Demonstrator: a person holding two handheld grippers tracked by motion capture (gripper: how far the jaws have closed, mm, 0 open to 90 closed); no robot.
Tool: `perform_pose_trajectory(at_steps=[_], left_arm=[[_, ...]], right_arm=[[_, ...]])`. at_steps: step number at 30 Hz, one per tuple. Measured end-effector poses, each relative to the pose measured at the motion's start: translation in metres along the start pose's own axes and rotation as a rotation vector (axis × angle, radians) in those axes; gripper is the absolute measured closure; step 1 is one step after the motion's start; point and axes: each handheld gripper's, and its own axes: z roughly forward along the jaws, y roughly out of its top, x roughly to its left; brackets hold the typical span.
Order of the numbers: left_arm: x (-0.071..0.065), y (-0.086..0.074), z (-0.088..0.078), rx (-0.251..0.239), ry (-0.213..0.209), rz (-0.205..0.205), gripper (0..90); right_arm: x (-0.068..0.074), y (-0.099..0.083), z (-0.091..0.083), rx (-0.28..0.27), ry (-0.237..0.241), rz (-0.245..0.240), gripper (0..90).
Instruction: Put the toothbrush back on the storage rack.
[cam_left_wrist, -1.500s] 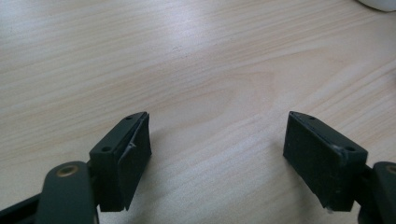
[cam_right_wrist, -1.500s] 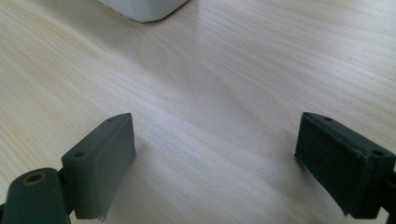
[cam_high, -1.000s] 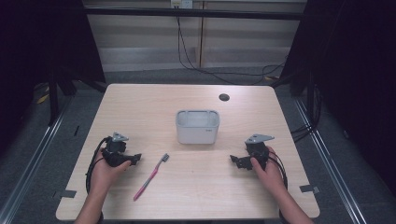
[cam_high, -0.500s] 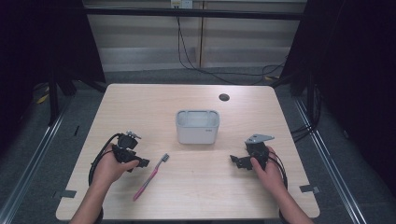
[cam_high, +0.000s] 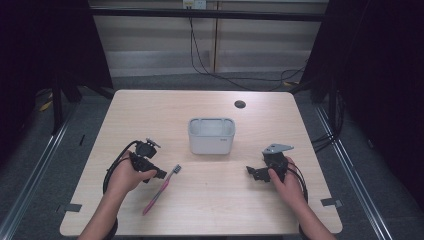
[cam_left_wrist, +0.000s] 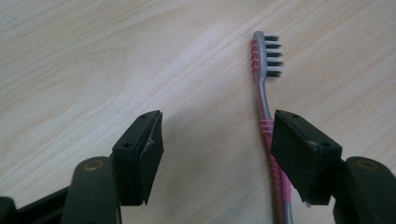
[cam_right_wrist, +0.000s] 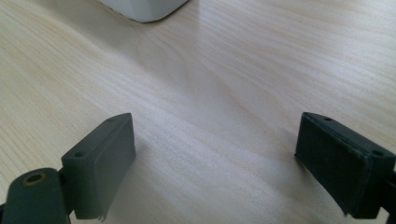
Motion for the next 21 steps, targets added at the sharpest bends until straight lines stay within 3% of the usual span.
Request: perform_pose_trajectory(at_steps=[1, 3, 20, 21], left_arm=[[-0.001, 0.0, 0.002, -0.003, -0.008, -0.015, 36.8], [-0.003, 0.002, 0.004, 0.024, -0.01, -0.003, 37.1], [-0.013, 0.012, 0.013, 0.053, -0.033, -0.035, 50.8], [-0.013, 0.012, 0.015, 0.064, -0.046, -0.053, 52.5]], right_arm=[[0.0, 0.0, 0.0, 0.0, 0.0, 0.0, 11.4], [0.0, 0.0, 0.0, 0.0, 0.0, 0.0, 11.3], [0.0, 0.0, 0.0, 0.0, 0.0, 0.0, 11.3], [0.0, 0.0, 0.0, 0.0, 0.0, 0.0, 11.3]])
